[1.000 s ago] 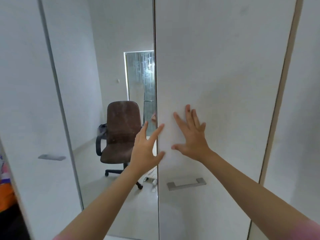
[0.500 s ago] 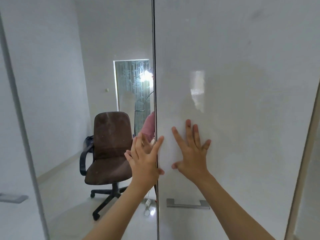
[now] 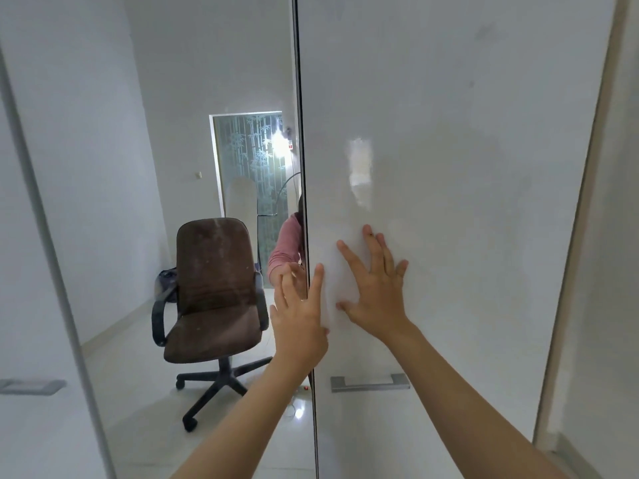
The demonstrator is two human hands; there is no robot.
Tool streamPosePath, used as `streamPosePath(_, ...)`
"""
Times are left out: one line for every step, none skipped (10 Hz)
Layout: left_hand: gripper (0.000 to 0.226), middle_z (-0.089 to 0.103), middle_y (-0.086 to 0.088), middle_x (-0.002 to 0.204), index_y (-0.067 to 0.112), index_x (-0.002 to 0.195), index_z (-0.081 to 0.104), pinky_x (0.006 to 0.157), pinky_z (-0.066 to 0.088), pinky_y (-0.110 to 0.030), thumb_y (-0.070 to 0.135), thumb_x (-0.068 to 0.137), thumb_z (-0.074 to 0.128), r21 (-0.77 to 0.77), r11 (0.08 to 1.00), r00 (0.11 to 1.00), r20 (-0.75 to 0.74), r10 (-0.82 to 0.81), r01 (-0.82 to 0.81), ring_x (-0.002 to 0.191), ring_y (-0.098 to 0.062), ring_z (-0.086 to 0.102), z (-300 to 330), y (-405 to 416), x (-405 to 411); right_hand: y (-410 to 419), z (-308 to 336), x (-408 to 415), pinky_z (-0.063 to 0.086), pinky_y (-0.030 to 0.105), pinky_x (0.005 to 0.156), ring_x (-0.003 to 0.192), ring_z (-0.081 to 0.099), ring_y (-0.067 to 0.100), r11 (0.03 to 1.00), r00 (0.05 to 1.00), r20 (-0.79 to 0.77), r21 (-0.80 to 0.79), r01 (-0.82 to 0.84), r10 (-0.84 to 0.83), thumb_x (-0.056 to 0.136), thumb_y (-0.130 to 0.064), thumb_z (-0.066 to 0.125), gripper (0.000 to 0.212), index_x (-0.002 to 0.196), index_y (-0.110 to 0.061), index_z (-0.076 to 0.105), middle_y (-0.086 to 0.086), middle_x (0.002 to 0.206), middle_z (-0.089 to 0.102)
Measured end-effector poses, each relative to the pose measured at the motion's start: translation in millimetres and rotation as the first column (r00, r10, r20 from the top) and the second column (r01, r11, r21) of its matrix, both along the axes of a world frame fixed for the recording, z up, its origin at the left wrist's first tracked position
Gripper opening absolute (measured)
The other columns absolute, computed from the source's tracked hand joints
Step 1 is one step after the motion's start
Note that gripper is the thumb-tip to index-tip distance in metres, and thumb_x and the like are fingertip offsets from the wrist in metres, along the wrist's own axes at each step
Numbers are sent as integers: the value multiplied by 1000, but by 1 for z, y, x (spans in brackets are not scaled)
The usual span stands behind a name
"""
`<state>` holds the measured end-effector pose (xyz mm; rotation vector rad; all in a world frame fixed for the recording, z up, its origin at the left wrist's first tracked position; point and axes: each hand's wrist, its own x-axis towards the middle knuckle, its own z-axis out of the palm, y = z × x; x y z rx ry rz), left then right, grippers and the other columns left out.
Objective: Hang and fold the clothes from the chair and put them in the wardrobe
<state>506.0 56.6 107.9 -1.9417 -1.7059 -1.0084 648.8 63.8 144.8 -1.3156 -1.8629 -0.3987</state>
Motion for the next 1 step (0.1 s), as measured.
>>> streamPosePath(110, 24, -28, 149, 23, 146, 22, 98, 41, -56, 35, 57, 86, 43, 998, 998, 35, -55, 54, 134, -51, 29, -24, -22, 7, -6, 5, 4, 24, 56, 113, 142, 20, 21, 973, 946, -259, 174, -152, 194, 71, -32, 77, 71, 135, -29, 47, 3, 153, 23)
